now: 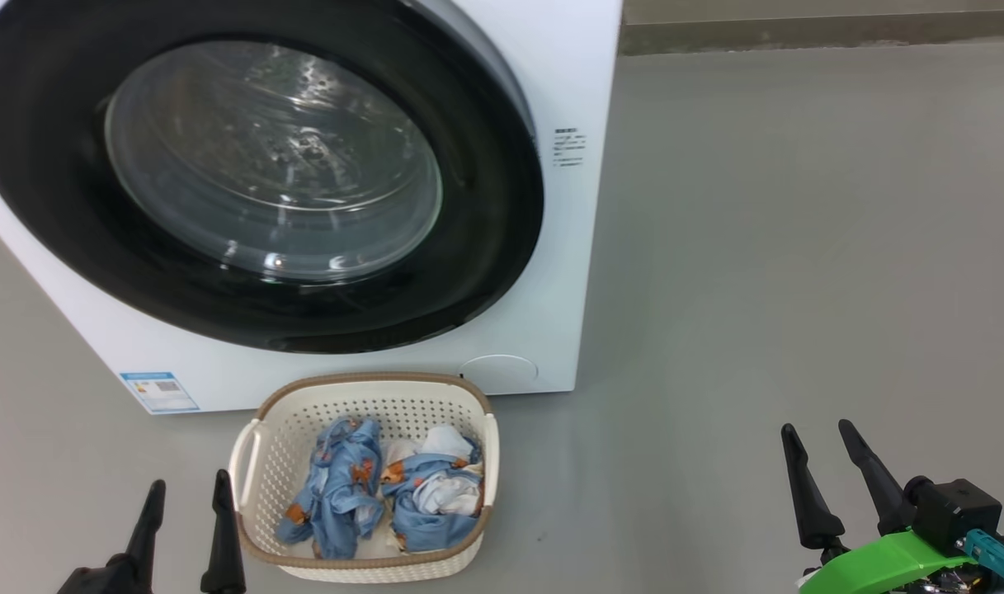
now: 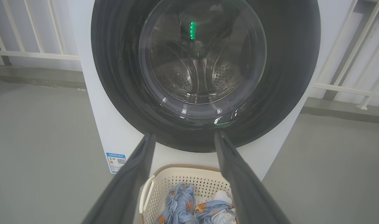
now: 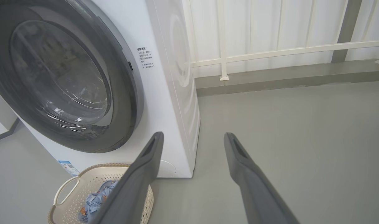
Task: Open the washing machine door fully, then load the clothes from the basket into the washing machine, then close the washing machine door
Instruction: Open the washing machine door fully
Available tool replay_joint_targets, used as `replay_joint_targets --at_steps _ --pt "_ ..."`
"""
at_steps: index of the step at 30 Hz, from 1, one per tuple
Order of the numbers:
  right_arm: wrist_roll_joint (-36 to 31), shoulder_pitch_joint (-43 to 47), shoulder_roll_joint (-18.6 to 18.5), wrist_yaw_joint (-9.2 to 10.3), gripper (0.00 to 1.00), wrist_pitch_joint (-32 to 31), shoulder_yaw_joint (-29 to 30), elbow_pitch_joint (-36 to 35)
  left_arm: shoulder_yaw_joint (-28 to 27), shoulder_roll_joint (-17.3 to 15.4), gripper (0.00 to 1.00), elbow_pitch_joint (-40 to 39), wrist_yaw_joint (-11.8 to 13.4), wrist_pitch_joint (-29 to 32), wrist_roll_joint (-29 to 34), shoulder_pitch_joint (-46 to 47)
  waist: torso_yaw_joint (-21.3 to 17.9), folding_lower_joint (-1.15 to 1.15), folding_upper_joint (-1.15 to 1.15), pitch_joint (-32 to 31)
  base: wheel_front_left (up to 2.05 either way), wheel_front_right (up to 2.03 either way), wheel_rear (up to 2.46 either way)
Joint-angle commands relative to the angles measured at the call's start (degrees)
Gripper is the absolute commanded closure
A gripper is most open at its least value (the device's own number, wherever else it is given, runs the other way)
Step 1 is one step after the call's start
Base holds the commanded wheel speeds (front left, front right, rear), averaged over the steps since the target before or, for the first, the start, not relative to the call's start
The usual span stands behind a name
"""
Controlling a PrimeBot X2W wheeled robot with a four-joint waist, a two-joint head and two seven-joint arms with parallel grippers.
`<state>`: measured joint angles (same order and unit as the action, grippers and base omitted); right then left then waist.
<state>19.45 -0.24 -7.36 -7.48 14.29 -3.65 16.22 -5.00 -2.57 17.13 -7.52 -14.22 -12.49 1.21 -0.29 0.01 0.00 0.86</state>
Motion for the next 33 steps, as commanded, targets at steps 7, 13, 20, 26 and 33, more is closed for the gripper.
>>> replay_joint_targets --at_steps 7,13,20,26,33 --pt "-0.25 -1.30 -0.62 -0.01 0.00 0.71 -1.25 -1.40 -1.05 -0.69 0.00 -1.62 0.03 -0.78 -0.71 1.88 0.30 0.00 0.00 0.24 0.24 0.24 -0.47" --pt "2.30 -2.58 -0.21 -0.01 0.69 0.71 -1.50 -1.72 -0.64 -0.55 0.00 -1.87 0.03 -0.78 -1.10 1.56 0.64 0.00 0.00 0.55 0.00 0.00 0.00" --pt "13.03 -6.67 1.17 -0.01 1.00 0.71 -1.40 -3.24 0.42 -0.40 0.00 -1.95 0.03 -0.78 -1.84 1.35 1.12 0.00 0.00 1.14 0.00 0.00 0.00" --pt "27.40 -12.98 1.00 -0.01 1.00 0.71 -2.16 -5.23 2.17 -0.34 0.00 -1.89 0.03 -0.78 -2.79 2.10 2.39 0.00 0.00 2.48 0.00 0.00 0.00" --pt "48.48 -21.44 -3.05 -0.01 1.00 0.71 -6.99 -5.27 4.32 -0.32 0.00 -1.74 0.03 -0.78 -4.48 4.08 4.89 0.00 0.00 5.49 0.00 0.00 0.00"
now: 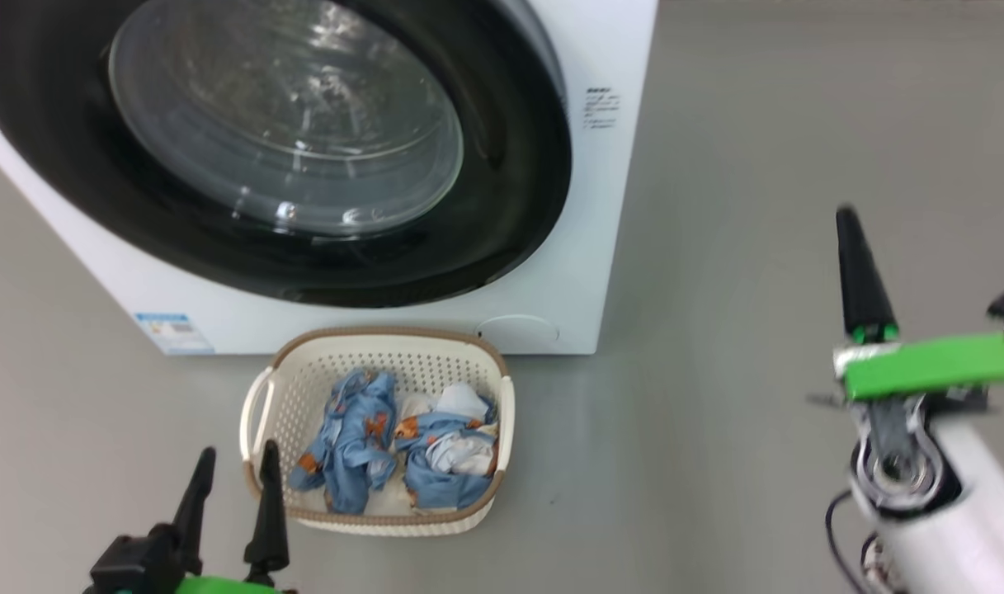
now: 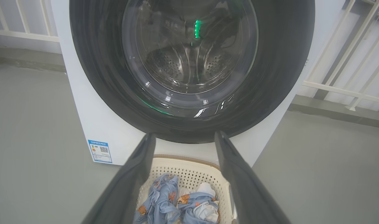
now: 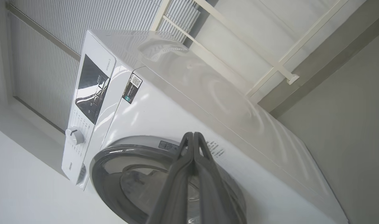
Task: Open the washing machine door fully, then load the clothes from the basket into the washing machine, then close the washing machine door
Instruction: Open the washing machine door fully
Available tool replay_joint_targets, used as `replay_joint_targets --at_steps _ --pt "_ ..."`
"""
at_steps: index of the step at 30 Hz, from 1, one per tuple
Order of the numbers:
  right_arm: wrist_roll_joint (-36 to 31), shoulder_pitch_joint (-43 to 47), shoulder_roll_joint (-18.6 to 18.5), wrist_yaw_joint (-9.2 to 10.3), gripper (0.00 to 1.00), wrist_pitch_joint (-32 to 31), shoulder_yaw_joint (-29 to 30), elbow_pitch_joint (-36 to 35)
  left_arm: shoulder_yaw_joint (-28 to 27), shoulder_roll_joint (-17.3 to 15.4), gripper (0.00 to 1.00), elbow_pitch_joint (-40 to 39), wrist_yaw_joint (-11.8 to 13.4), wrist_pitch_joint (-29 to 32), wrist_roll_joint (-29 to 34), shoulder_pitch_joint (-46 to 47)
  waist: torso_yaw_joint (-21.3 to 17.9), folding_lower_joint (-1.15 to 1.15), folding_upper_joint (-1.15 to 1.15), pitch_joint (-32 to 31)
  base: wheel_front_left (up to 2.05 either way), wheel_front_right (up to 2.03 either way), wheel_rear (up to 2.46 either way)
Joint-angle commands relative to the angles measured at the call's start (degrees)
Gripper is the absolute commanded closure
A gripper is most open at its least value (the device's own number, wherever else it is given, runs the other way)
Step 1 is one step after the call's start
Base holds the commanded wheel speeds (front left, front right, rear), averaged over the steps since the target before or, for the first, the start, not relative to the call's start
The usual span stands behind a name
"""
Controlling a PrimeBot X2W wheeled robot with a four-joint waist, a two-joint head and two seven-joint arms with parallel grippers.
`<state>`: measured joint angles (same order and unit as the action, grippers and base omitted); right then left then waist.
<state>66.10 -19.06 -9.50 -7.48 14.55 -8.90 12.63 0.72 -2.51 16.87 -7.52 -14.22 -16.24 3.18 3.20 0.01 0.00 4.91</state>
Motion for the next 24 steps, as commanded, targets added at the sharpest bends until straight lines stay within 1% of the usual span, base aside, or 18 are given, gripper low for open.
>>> replay_joint_targets --at_steps 1,3,6,10,13,17,24 --pt "5.33 -3.88 -1.91 -0.01 1.00 0.36 -2.81 -1.93 -1.06 -0.38 0.00 -1.44 0.03 -0.78 -0.94 2.45 1.83 -0.01 0.00 1.93 0.00 0.00 0.00" --pt "11.15 -6.43 -4.31 -0.01 1.00 -0.68 -4.48 -2.57 -0.36 -0.38 0.00 -1.38 0.03 -0.78 -1.43 3.08 2.68 -0.01 0.00 2.97 0.00 0.00 0.00" --pt "17.54 -9.99 -7.48 -0.01 1.00 -3.51 -5.85 -2.51 0.69 -0.38 0.00 -1.40 0.03 -0.78 -2.14 4.15 3.93 -0.01 0.00 4.69 0.00 0.00 0.00" --pt "22.95 -15.09 -10.06 -0.01 1.00 -7.96 -5.64 -1.20 2.11 -0.37 0.00 -1.53 0.03 -0.78 -3.07 5.59 5.60 -0.01 0.00 7.02 0.00 0.00 0.00" --pt "25.84 -18.60 -10.96 -0.01 1.00 -12.31 -4.95 -0.80 3.05 -0.37 0.00 -1.71 0.18 -0.78 -3.77 6.65 6.79 -0.01 0.00 8.78 0.00 0.00 0.00" --pt "29.84 -22.48 -11.29 -0.01 1.00 -20.32 -3.03 -0.02 4.27 -0.37 0.00 -1.91 0.32 -0.78 -4.53 8.06 8.35 -0.01 0.00 11.08 0.00 0.00 0.00" --pt "32.41 -28.47 -11.78 -0.01 1.00 -34.03 0.16 3.27 6.05 -0.37 0.00 -2.13 0.66 -0.78 -5.95 10.33 10.68 -0.01 0.00 14.94 0.00 0.00 0.00"
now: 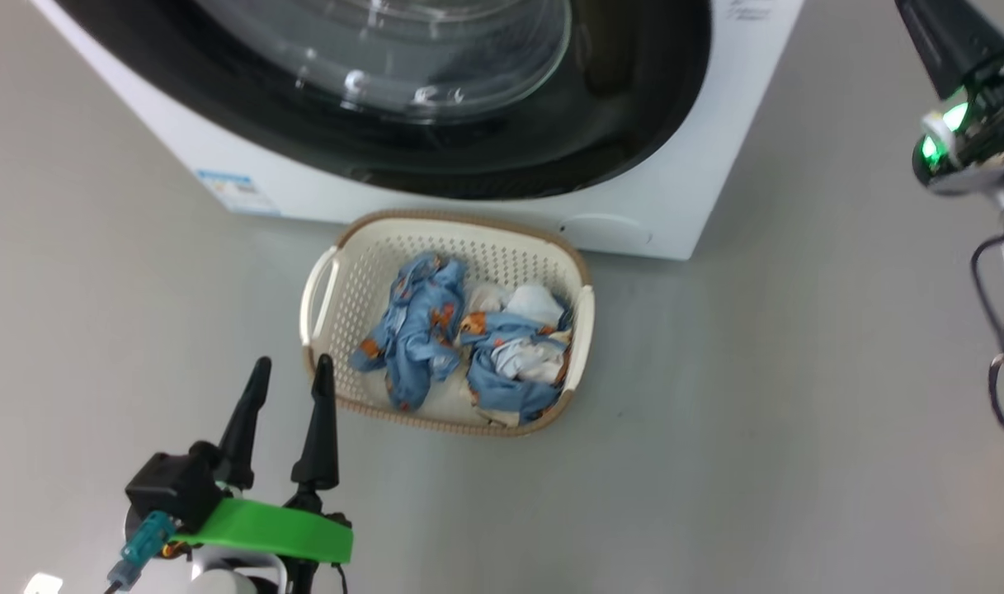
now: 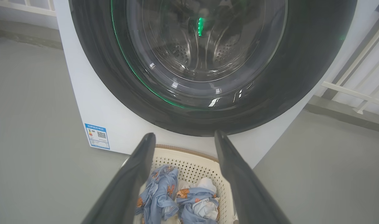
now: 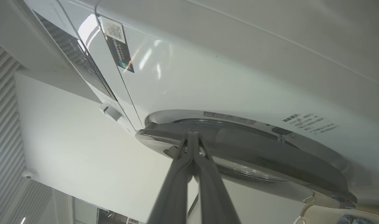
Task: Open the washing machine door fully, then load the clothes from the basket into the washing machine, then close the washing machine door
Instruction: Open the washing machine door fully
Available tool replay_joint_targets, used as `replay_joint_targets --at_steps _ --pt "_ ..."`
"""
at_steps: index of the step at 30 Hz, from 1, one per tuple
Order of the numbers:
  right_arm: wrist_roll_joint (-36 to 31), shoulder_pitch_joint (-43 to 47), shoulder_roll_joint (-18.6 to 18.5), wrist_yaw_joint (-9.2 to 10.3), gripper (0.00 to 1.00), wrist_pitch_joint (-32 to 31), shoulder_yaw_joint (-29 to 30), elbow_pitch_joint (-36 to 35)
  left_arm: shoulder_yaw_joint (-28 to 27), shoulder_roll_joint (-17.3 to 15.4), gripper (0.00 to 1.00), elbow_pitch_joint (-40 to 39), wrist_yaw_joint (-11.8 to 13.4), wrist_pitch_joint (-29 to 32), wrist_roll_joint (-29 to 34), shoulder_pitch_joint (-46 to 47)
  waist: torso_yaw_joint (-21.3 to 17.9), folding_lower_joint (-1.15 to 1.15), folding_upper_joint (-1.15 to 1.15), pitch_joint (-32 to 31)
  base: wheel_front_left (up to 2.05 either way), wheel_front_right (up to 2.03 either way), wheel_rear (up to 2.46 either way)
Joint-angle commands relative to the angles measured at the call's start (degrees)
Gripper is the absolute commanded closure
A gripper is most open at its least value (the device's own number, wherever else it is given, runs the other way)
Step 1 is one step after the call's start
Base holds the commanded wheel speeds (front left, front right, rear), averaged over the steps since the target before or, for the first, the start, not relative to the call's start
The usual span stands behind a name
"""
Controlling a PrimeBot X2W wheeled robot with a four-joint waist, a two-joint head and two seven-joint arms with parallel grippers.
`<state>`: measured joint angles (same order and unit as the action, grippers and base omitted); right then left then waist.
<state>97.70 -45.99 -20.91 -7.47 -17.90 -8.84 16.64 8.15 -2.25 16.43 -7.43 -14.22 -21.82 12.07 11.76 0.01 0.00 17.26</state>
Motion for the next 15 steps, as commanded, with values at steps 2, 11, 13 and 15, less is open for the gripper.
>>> replay_joint_targets --at_steps 2,11,13,15 --pt "1.18 -3.34 -0.37 -0.02 1.00 -5.02 0.77 0.65 -0.84 -0.63 0.00 -1.80 0.68 -0.78 -0.71 1.97 2.59 0.00 0.00 3.68 0.00 0.00 0.00" --pt "1.02 -9.24 0.60 -0.02 1.00 -14.77 2.04 5.08 1.52 -0.63 0.00 -2.60 1.14 -0.78 -2.14 4.51 4.41 0.00 0.00 7.55 0.00 0.00 0.00" --pt "0.55 -10.65 0.71 -0.02 1.00 -16.42 2.16 5.90 2.06 -0.63 0.00 -2.91 1.30 -0.78 -2.41 5.00 4.76 0.00 0.00 8.38 0.00 0.00 0.00" --pt "-0.02 -12.53 1.08 -0.02 1.00 -18.36 2.32 6.99 2.90 -0.63 0.00 -3.26 1.47 -0.78 -2.83 5.67 5.30 0.00 0.00 9.48 0.00 0.00 0.00"
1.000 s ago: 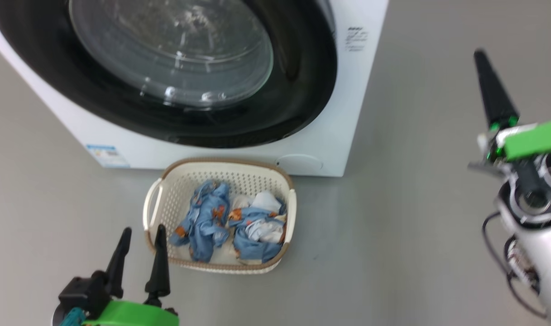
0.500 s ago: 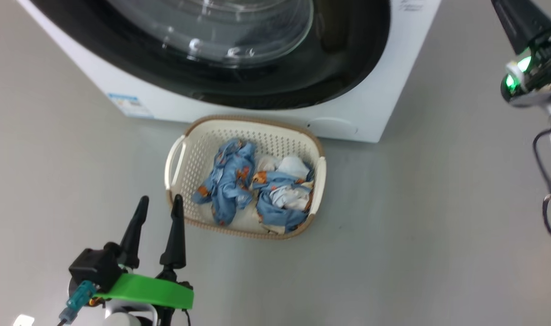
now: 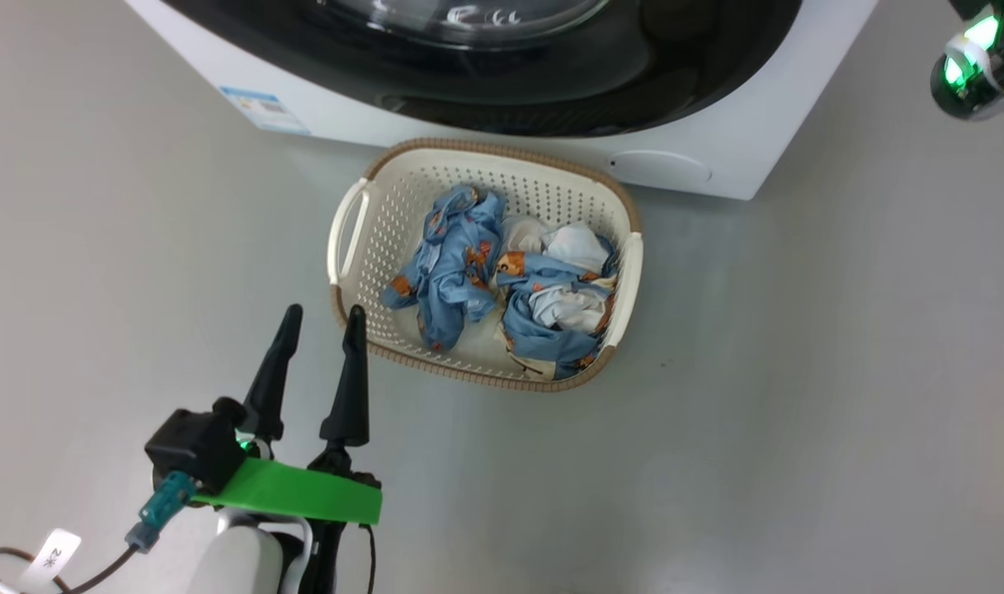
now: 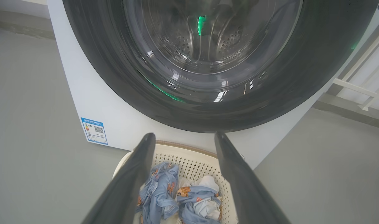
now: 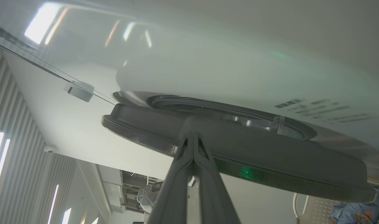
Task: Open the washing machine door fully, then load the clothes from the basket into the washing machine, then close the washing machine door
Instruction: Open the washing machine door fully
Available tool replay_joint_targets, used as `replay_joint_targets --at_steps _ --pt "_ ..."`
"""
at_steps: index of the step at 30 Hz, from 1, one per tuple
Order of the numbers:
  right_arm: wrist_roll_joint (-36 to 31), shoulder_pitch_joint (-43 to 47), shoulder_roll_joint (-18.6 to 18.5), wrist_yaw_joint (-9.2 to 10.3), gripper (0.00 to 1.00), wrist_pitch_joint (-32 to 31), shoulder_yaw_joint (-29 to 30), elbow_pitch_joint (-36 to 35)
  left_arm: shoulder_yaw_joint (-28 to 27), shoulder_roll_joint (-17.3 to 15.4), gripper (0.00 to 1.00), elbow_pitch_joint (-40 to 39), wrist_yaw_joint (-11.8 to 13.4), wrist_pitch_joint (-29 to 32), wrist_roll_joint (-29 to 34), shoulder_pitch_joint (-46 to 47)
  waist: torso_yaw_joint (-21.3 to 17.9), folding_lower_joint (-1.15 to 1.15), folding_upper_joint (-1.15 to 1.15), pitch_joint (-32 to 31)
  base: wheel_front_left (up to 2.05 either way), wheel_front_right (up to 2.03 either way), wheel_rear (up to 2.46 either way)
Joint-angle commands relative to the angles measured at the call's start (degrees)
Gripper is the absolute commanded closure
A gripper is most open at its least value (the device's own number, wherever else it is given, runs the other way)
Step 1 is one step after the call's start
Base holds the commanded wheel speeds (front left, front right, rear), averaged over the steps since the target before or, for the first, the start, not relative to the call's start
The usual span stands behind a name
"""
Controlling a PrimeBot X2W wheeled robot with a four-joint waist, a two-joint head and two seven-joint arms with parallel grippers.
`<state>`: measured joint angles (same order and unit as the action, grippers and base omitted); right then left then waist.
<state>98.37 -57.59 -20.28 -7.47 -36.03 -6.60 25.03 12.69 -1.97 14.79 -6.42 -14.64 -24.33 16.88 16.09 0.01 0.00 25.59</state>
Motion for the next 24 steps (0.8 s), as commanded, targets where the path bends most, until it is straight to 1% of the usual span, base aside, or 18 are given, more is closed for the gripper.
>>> replay_joint_targets --at_steps 1,8,12,24 --pt "-0.99 -1.59 0.53 -0.02 1.00 -0.65 0.15 -1.14 -1.40 -0.91 0.00 -1.72 0.50 -0.36 -0.47 1.08 1.13 -0.01 0.00 1.50 0.00 0.00 0.00" --pt "-3.08 -5.51 0.86 -0.02 1.00 -3.29 0.05 0.67 -0.29 -0.91 0.00 -1.83 0.67 -0.36 -1.62 2.22 2.28 -0.01 0.00 3.39 0.00 0.00 0.00" --pt "-4.36 -7.02 0.95 -0.02 1.00 -3.82 0.00 1.15 0.26 -0.91 0.00 -1.97 0.86 -0.36 -2.36 2.53 2.80 -0.01 0.00 4.05 0.00 0.00 0.00" --pt "-6.74 -8.21 1.52 -0.02 1.00 -5.10 -0.62 0.84 1.06 -0.91 0.00 -2.11 1.27 -0.36 -3.48 3.41 3.36 -0.01 0.00 4.91 0.00 0.00 0.00"
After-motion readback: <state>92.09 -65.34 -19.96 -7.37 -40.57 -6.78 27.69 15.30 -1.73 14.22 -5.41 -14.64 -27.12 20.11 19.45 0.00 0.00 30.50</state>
